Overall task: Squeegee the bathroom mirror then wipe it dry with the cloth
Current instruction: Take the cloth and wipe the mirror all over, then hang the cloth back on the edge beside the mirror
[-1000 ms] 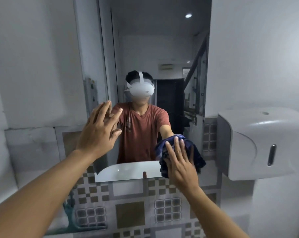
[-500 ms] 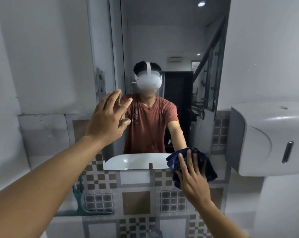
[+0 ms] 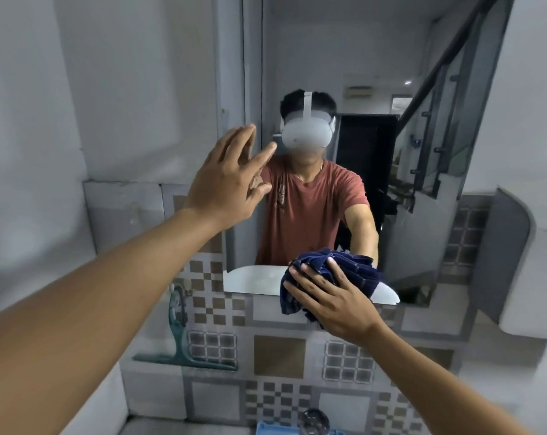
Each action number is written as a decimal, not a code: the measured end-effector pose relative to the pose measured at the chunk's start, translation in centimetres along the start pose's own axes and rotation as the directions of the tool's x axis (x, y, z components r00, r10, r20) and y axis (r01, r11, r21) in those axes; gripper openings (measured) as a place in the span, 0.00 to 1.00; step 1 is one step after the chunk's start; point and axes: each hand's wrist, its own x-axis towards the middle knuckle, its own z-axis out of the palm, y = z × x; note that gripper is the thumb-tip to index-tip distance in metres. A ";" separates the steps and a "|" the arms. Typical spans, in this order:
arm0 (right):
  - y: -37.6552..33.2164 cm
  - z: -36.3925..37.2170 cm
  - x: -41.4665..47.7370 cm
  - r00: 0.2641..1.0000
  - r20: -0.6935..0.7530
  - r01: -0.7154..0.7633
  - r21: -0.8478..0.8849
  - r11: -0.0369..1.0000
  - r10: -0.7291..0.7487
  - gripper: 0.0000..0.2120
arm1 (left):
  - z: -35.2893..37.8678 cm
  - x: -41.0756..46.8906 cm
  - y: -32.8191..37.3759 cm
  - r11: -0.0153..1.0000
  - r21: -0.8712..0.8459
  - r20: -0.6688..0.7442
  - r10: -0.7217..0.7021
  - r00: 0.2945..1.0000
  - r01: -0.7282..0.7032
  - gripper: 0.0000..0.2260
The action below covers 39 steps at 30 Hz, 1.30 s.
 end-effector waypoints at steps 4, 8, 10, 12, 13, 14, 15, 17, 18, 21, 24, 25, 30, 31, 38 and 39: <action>-2.2 0.7 3.4 0.996 -0.007 0.093 0.013 0.996 -0.093 0.29 | 0.1 -0.1 -0.1 1.000 -0.010 -0.004 0.004 1.000 -0.004 0.29; -4.7 1.2 6.7 0.987 -0.031 0.160 0.042 0.986 -0.159 0.25 | 0.1 -0.1 -0.4 1.000 -0.004 0.009 0.018 1.000 -0.018 0.29; -5.5 1.3 8.2 0.978 -0.044 0.208 0.079 0.975 -0.205 0.23 | 0.1 0.0 -0.4 1.000 -0.001 0.016 0.022 1.000 -0.022 0.29; -6.3 1.5 9.4 0.970 -0.045 0.243 0.122 0.962 -0.239 0.22 | 0.0 -0.1 -0.4 1.000 -0.010 0.018 0.017 1.000 -0.017 0.29; -6.6 1.5 9.8 0.966 -0.047 0.258 0.150 0.954 -0.254 0.21 | 0.0 -0.1 -0.4 1.000 -0.013 0.020 0.014 1.000 -0.014 0.30; -7.0 1.4 10.1 0.962 -0.050 0.274 0.183 0.944 -0.269 0.21 | 0.0 -0.1 -0.4 1.000 -0.015 0.021 0.011 1.000 -0.011 0.30; -7.4 1.3 10.3 0.957 -0.055 0.289 0.221 0.932 -0.284 0.20 | 0.0 -0.1 -0.4 1.000 -0.018 0.022 0.010 1.000 -0.010 0.30; -8.0 0.8 10.5 0.952 -0.050 0.302 0.306 0.903 -0.301 0.19 | -0.1 -0.1 -0.4 1.000 -0.025 0.026 0.011 1.000 -0.010 0.30; -8.3 0.4 10.5 0.953 -0.034 0.292 0.356 0.888 -0.301 0.19 | -0.2 -0.1 -0.4 0.999 -0.030 0.031 0.014 0.999 -0.013 0.30; -8.8 -1.7 10.6 0.967 0.043 0.178 0.588 0.789 -0.251 0.22 | -0.6 -0.1 -0.5 0.999 -0.050 0.053 0.020 0.998 -0.017 0.29; -8.5 -4.8 10.3 0.988 0.154 -0.141 0.813 0.565 0.025 0.21 | -1.4 -0.9 -0.6 0.998 -0.059 0.052 0.029 0.998 -0.026 0.25; -8.2 -6.0 10.3 0.972 0.199 -0.234 0.854 0.465 0.123 0.18 | -1.9 -1.5 -0.7 0.997 -0.070 0.053 0.017 0.998 -0.013 0.24; -5.5 -9.9 10.4 0.824 0.413 -0.411 0.907 -0.091 0.388 0.08 | -4.5 -6.7 0.7 0.849 -0.405 0.189 -0.286 0.940 0.340 0.14; -4.9 -10.7 10.4 0.798 0.447 -0.396 0.894 -0.209 0.404 0.09 | -4.8 -7.7 1.0 0.754 -0.469 0.302 -0.353 0.885 0.461 0.13; -2.9 -14.9 10.7 0.782 0.547 -0.082 0.566 -0.820 0.300 0.14 | -7.4 -11.1 2.2 0.177 -0.581 0.766 -0.212 0.607 0.795 0.03; -2.8 -15.4 10.8 0.779 0.559 -0.080 0.538 -0.839 0.284 0.15 | -8.0 -11.0 2.2 0.192 -0.578 0.758 -0.237 0.608 0.794 0.04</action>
